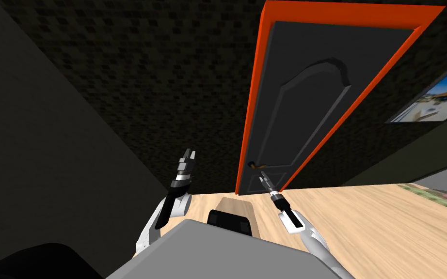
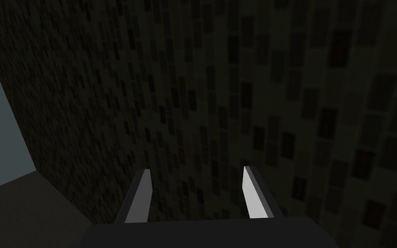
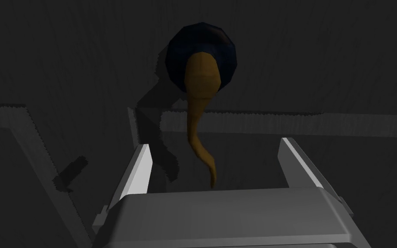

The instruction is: Pull the door open

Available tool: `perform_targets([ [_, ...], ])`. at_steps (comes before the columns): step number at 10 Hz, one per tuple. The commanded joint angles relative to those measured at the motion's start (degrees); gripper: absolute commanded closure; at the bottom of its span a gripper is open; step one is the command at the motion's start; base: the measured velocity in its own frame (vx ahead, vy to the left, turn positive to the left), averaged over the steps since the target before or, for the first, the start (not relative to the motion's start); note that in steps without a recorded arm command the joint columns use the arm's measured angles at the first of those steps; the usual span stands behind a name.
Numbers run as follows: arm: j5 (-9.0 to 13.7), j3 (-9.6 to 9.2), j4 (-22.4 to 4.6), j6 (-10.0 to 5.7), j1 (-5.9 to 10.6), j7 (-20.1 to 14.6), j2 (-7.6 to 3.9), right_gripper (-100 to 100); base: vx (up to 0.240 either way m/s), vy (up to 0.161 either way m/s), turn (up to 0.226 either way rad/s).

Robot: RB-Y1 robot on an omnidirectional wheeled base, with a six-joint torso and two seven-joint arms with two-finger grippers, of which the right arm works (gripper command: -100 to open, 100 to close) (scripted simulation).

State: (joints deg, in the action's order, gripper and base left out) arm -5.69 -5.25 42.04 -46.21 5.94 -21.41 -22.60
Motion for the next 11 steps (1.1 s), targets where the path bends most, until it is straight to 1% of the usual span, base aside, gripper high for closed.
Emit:
perform_targets([
  [1,1.1,1.51,-2.0,-1.95,-0.73,-0.5,-1.4,-100,0.181,0.099,0.287],
  [3,2.4,3.45,-4.1,-4.14,-1.93,-1.2,-3.37,-100,0.202,0.072,0.281],
  [4,2.4,3.45,-4.1,-4.14,-1.93,-1.2,-3.37,-100,0.147,0.049,0.065],
  [5,3.1,4.42,-5.2,-5.23,-2.54,-1.6,-4.36,-100,0.139,0.028,0.158],
  [6,3.1,4.42,-3.3,-5.23,-2.54,-1.6,-4.36,-100,0.116,0.004,0.11],
  [7,3.1,4.42,-3.8,-5.23,-2.54,-1.6,-4.36,-100,0.043,0.0,0.006],
  [8,3.1,4.42,-5.2,-5.23,-2.54,-1.6,-4.36,-100,-0.007,0.003,-0.018],
  [9,3.1,4.38,-5.1,-5.39,-2.12,-1.6,-4.34,-100,-0.005,0.001,-0.004],
  [10,3.1,4.38,-5.1,-5.39,-2.12,-1.6,-4.34,100,0.0,0.0,0.0],
  [11,3.1,4.38,-5.1,-5.39,-2.12,-1.6,-4.34,100,0.0,0.0,0.0],
])
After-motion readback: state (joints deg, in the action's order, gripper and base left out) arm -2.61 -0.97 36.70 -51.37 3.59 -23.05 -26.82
